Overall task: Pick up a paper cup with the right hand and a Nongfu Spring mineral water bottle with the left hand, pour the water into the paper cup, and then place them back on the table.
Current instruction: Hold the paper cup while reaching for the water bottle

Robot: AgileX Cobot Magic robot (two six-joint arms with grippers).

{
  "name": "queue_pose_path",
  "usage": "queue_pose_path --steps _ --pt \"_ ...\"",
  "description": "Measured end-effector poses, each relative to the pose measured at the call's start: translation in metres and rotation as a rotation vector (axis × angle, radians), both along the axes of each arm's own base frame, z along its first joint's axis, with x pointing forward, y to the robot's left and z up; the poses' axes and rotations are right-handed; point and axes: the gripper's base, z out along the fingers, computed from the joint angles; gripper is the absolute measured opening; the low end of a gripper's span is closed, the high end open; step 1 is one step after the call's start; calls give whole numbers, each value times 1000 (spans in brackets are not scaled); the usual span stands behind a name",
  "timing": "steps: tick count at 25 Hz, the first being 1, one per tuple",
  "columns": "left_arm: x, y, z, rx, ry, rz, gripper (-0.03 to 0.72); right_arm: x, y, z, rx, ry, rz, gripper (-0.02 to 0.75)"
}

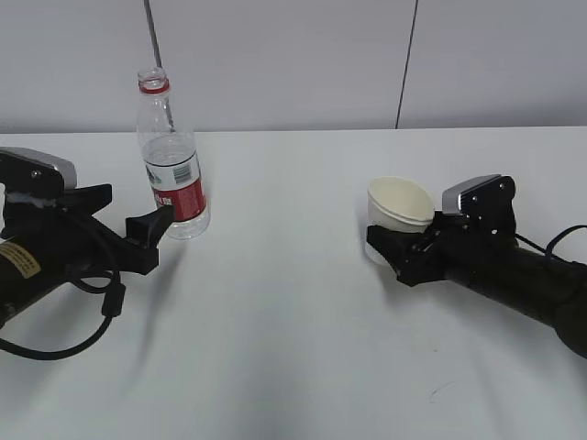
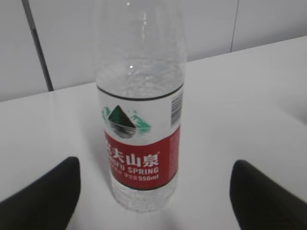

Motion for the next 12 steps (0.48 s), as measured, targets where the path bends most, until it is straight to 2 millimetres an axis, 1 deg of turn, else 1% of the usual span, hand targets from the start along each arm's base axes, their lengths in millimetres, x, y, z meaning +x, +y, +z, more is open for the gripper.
queue_pose_path --steps 12 --pt "15 -2 -14 0 19 20 582 -1 2 0 -4 1 25 561"
